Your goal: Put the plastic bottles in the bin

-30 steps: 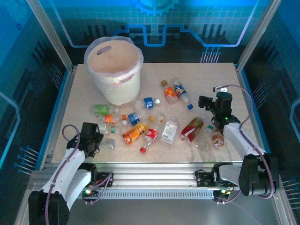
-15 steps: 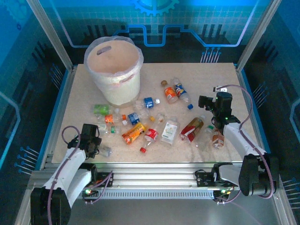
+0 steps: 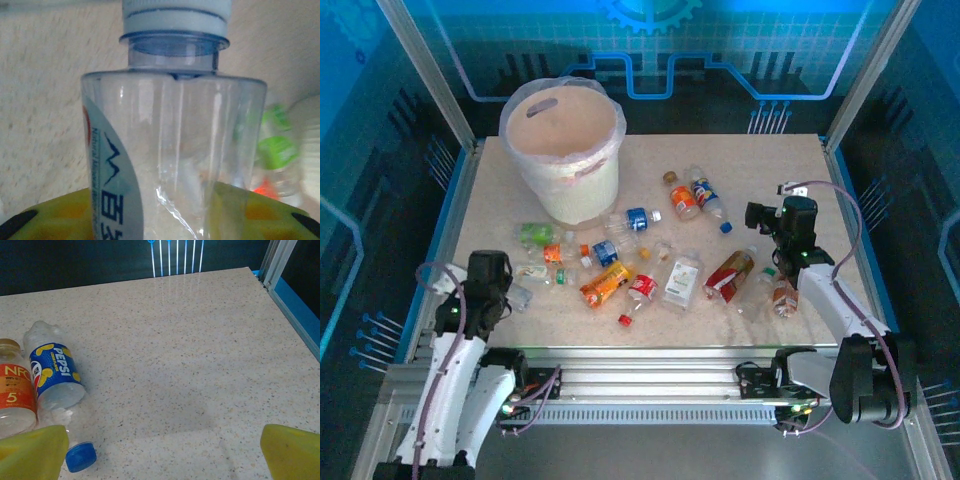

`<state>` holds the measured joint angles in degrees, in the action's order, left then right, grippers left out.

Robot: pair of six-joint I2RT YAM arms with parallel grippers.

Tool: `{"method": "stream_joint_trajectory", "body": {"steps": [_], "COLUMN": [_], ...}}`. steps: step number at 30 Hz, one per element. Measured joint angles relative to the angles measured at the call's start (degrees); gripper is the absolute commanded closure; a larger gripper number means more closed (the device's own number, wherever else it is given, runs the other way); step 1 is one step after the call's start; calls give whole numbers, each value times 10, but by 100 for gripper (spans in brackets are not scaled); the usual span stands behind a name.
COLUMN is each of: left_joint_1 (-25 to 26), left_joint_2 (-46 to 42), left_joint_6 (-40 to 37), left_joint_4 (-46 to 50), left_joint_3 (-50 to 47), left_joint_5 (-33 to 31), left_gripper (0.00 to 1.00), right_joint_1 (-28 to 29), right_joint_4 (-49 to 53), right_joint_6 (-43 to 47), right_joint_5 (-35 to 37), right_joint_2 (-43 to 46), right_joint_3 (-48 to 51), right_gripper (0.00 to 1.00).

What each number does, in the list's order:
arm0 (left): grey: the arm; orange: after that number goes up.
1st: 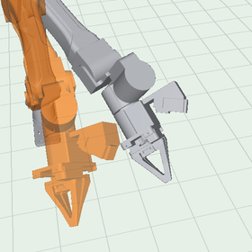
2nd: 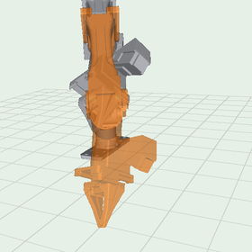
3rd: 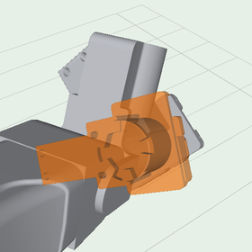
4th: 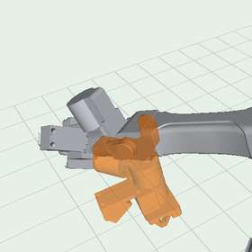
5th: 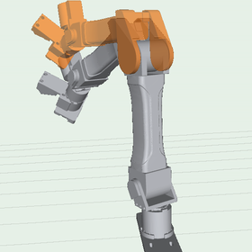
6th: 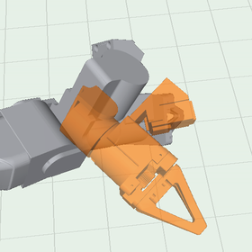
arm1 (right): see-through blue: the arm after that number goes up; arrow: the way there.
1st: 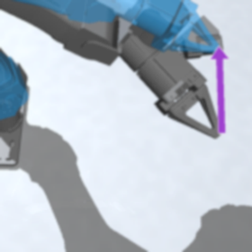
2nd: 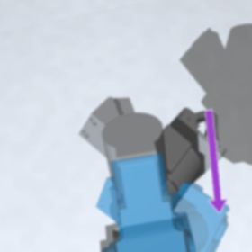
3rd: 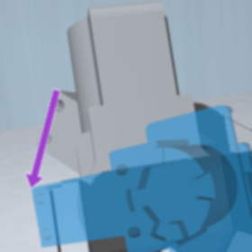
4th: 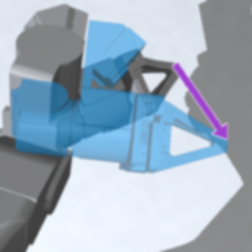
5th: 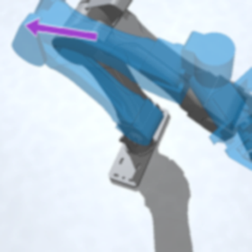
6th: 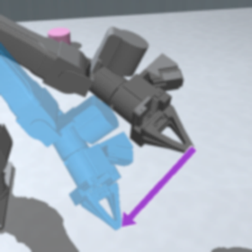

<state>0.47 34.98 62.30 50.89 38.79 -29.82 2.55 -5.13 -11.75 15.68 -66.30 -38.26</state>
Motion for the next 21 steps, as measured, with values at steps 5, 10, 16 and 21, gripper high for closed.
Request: {"method": "stream_joint_trajectory", "body": {"steps": [5, 10, 16, 21], "left_joint_1": [0, 0, 0, 0], "left_joint_2": [23, 61, 132, 238], "left_joint_6": [-89, -179, -259, -302], "left_joint_4": [-10, -65, -144, -222], "left_joint_3": [111, 195, 290, 394], "left_joint_5": [-38, -45, -27, 40], "left_gripper": [60, 64, 66, 69], "right_joint_1": [0, 0, 0, 0], "right_joint_4": [0, 0, 0, 0], "right_joint_6": [-2, -3, -3, -3], "right_joint_5": [5, 8, 11, 16], "right_joint_2": [2, 2, 2, 2], "right_joint_3": [0, 0, 1, 1], "right_gripper": [0, 0, 0, 0]}}
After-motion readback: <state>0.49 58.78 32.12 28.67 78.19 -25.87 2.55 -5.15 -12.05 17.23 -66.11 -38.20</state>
